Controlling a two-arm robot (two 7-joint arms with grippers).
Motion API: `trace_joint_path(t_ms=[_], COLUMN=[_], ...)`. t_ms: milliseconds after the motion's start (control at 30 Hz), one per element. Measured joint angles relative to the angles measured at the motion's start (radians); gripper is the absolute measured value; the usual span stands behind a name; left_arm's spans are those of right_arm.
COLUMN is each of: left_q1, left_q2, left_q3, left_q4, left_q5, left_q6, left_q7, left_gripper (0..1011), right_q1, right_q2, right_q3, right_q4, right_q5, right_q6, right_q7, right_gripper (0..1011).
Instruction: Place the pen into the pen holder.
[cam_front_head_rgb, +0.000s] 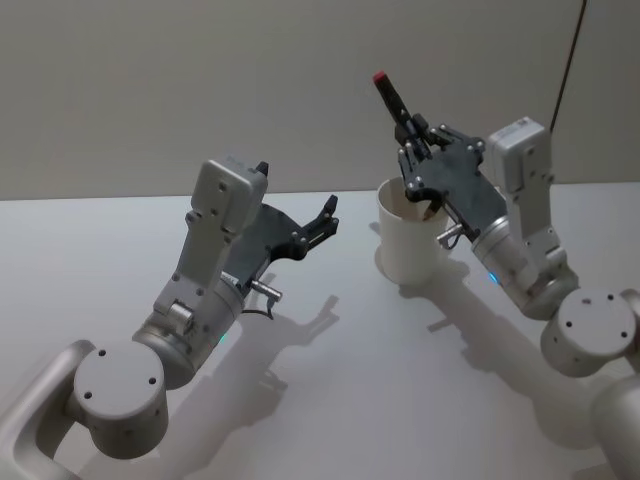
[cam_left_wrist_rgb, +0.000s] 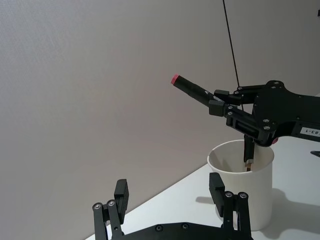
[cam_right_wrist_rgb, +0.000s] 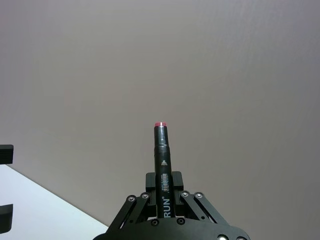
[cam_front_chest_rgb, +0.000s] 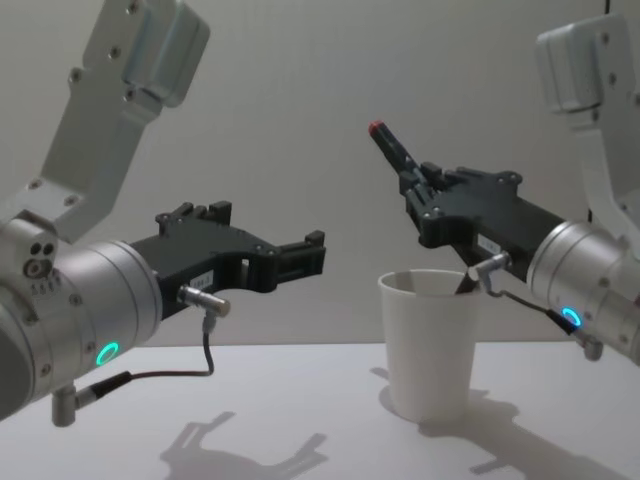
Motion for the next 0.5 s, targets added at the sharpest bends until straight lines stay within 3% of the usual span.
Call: trace_joint_path(t_ms=[500], left_q1=[0.0], left_q2=[0.0], left_q3=[0.0], left_q4=[0.0], left_q5=[0.0], left_q6=[0.0], left_q7=[0.0], left_gripper=[1001], right_q1=[0.018], right_q2=[-0.009], right_q3=[-0.005], right_q4=[0.054], right_q5=[0.003], right_q6=[-0.038], right_q7=[0.0], right_gripper=[171])
